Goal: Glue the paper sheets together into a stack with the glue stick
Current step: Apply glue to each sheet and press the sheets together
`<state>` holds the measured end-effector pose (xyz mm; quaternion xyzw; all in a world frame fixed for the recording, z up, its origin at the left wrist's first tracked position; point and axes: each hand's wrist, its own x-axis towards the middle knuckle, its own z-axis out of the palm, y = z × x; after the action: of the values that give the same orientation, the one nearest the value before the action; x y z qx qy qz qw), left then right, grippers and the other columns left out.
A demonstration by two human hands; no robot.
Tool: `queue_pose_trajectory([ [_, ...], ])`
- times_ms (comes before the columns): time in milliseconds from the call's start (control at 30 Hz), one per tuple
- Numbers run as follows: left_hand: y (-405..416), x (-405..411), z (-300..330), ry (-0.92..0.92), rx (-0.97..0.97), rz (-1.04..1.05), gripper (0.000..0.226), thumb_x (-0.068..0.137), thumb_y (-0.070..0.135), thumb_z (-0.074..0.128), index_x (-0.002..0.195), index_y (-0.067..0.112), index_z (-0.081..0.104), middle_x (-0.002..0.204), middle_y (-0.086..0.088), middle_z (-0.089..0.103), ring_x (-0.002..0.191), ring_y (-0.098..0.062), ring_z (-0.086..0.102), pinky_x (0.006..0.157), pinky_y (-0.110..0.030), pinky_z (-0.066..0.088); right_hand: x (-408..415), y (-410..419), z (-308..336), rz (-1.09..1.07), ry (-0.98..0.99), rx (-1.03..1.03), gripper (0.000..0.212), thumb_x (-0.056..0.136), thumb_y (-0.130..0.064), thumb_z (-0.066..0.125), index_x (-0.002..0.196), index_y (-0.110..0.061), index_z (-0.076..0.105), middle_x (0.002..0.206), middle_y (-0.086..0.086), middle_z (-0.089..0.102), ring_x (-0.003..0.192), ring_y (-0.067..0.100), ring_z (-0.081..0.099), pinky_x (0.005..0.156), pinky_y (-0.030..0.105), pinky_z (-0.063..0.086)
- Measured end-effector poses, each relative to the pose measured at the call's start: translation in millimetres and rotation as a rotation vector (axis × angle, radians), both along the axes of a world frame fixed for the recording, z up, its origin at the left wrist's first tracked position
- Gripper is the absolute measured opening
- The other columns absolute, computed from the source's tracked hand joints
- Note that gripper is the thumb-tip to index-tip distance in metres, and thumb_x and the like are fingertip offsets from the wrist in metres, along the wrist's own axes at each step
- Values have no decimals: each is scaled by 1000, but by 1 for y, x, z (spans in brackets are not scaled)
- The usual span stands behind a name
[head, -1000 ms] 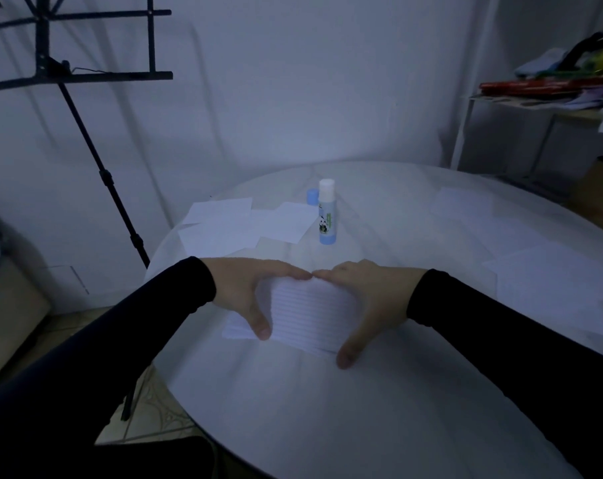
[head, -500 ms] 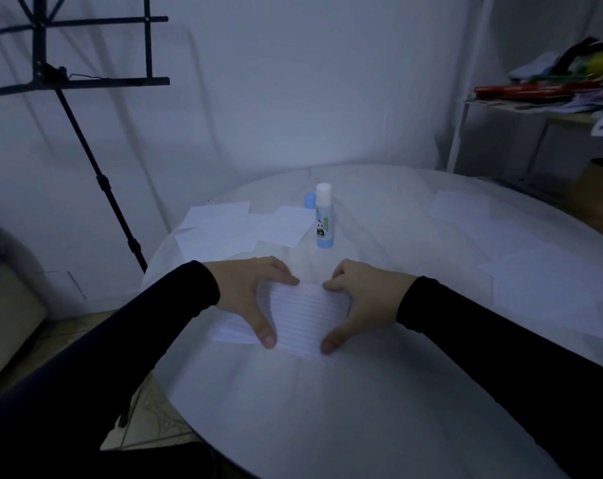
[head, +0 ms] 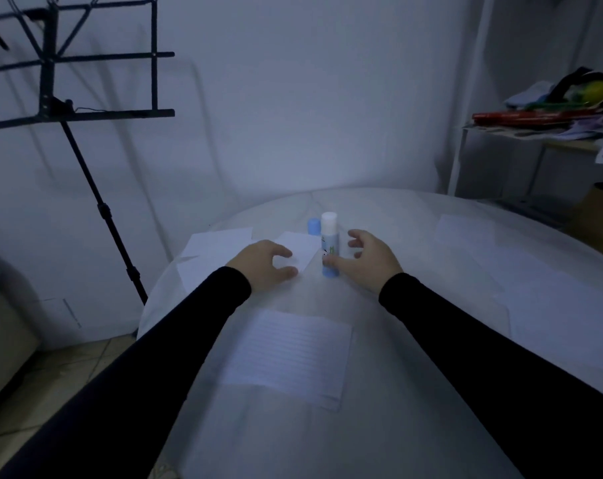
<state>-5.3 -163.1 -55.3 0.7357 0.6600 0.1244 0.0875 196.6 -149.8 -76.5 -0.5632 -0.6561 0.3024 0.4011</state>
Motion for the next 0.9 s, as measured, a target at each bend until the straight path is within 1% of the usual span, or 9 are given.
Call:
queue_pose_trajectory([
  [100,27,4,-11,44,-48,62,57,89,45,59,139,21,46,148,-1,39,135,-18,37,111,-29,28,-8,11,-6,-18,93,-5,69,74,-35,77,133,-14,48,126,1,59,102,13,57,82,23,43],
  [200,42,13,-16,115,-106,75,60,90,47,55,142,23,42,151,1,37,138,-18,34,114,-34,27,-13,19,-9,-22,103,10,58,75,-32,77,126,-15,55,113,1,65,90,12,61,75,21,45],
  [333,49,21,-11,131,-114,75,45,91,43,57,129,19,58,136,-4,54,126,-21,47,101,-25,36,-8,26,-9,4,24,64,38,77,-29,76,110,-14,66,101,0,68,77,9,62,57,4,40],
  [400,46,23,-8,131,-94,67,45,91,42,58,129,19,59,134,-3,56,125,-20,48,99,-24,35,0,27,-8,-5,-4,78,33,77,-28,75,106,-13,67,95,-3,67,75,8,61,52,2,39],
  [467,39,27,-7,129,-101,50,48,91,45,57,133,23,55,137,-1,53,127,-19,45,101,-24,33,12,28,-8,-38,-16,92,30,78,-27,74,104,-13,67,91,-5,64,73,8,60,53,3,39],
  [567,29,42,-9,129,-107,-2,50,89,51,55,134,30,53,139,2,51,128,-18,45,104,-26,33,33,29,-9,-106,-14,102,31,78,-27,74,104,-12,66,92,-3,64,76,11,61,65,16,42],
  [633,21,57,-12,137,-91,-34,49,89,53,53,133,33,53,140,4,50,128,-18,45,103,-28,33,47,30,-8,-139,-18,107,33,77,-27,75,105,-11,66,92,-2,64,77,12,61,69,19,43],
  [767,9,95,-15,184,-51,-147,48,88,55,52,131,33,54,137,5,52,126,-15,46,102,-27,34,71,33,-7,-168,-41,115,35,78,-28,75,107,-11,65,95,-1,64,78,13,61,70,21,44],
  [900,8,115,-12,178,-96,-248,49,84,58,57,127,34,58,135,3,52,124,-16,47,102,-28,35,81,34,-10,-204,-37,142,36,79,-29,74,108,-11,65,96,-1,64,76,12,60,69,20,43],
])
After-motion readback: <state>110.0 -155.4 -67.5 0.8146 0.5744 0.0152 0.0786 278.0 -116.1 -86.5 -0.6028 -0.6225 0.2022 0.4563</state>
